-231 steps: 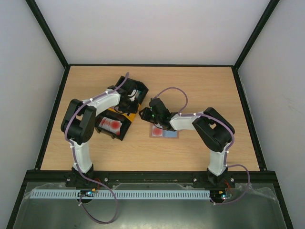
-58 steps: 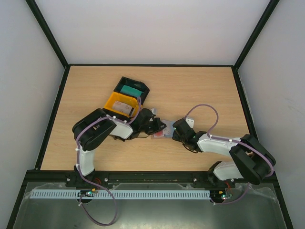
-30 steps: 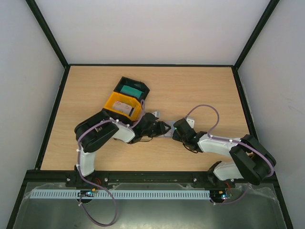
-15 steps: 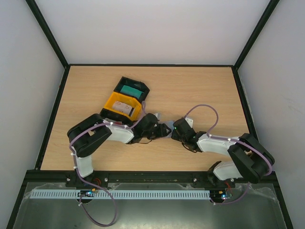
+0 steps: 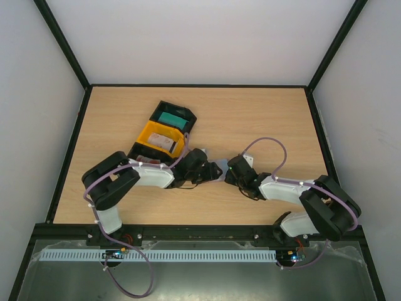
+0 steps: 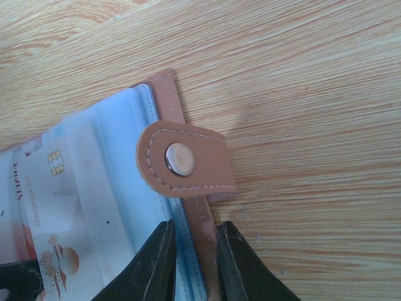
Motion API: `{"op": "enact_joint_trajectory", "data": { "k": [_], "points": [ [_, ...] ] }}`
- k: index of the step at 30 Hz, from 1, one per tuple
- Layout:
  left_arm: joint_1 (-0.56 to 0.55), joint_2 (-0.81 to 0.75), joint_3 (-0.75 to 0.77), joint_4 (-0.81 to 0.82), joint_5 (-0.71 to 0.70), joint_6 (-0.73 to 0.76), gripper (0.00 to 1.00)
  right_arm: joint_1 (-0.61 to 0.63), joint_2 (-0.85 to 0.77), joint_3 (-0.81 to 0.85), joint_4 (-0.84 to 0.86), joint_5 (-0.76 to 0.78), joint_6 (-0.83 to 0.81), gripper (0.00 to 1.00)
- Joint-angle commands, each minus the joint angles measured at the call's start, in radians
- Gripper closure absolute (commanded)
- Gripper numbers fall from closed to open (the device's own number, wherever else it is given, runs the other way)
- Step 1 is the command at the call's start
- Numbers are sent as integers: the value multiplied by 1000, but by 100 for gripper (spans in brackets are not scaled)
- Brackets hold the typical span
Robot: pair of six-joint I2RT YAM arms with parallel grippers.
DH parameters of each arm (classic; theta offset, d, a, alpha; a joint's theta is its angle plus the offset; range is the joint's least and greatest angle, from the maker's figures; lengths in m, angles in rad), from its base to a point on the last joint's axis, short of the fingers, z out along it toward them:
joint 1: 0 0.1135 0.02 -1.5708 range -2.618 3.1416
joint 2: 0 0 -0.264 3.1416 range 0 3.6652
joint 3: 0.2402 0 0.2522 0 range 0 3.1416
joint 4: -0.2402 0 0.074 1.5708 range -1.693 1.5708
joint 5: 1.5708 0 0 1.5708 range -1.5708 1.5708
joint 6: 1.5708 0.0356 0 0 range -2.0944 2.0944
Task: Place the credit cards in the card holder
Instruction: Insert the credit card into the card holder.
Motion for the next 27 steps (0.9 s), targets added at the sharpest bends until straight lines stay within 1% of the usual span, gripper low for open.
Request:
{"op": "enact_joint_trajectory", "data": {
  "k": [1, 5, 7, 12, 16, 20, 23, 27],
  "points": [
    [-3, -32, -23, -70, -46, -11, 35, 2, 11, -32, -75, -40, 3, 82],
    [-3, -31, -4, -97, -72, 1, 45, 2, 11, -31, -76, -41, 1, 82],
    [-1, -18, 12, -118, -87, 13, 47, 1, 15, -32, -73, -43, 0, 82],
    [4, 29, 42, -146, -101, 29, 48, 1, 22, -32, -70, -51, -3, 82],
    [4, 69, 58, -133, -75, 37, 50, 2, 19, -35, -65, -57, -3, 81],
    [4, 91, 75, -116, -57, 64, 53, 1, -12, -56, -29, -77, -3, 71],
    [4, 103, 94, -116, -56, 87, 54, 0, -41, -64, -28, -67, 1, 70],
    [5, 123, 119, -117, -48, 108, 64, 0, -42, -54, -45, -49, 2, 72]
  ]
}}
